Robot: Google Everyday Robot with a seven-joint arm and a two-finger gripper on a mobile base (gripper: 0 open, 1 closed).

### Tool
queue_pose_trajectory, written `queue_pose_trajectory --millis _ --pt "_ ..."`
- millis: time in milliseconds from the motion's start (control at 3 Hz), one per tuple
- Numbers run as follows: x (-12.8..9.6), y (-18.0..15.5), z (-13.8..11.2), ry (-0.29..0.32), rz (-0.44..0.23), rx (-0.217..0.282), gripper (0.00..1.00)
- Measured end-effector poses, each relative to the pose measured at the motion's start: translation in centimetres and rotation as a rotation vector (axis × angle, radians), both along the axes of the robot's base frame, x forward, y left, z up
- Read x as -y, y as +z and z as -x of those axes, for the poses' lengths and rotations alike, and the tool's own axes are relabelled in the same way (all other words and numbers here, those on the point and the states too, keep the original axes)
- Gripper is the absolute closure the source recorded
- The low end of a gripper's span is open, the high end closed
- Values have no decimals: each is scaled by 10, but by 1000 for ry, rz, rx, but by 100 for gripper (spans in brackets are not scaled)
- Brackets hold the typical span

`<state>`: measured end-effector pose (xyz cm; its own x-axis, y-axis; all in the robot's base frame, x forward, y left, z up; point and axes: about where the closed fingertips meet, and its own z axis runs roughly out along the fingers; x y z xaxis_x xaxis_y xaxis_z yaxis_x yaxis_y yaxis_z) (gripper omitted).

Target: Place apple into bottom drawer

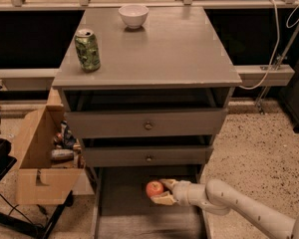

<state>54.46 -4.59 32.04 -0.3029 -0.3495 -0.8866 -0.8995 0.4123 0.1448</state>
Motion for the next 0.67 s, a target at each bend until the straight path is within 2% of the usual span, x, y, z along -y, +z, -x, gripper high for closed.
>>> queue_pose_trajectory --millis 333,667 --pt "-18 -40 -8 28 39 14 100" --pt "-31 -89 -18 68 54 50 100"
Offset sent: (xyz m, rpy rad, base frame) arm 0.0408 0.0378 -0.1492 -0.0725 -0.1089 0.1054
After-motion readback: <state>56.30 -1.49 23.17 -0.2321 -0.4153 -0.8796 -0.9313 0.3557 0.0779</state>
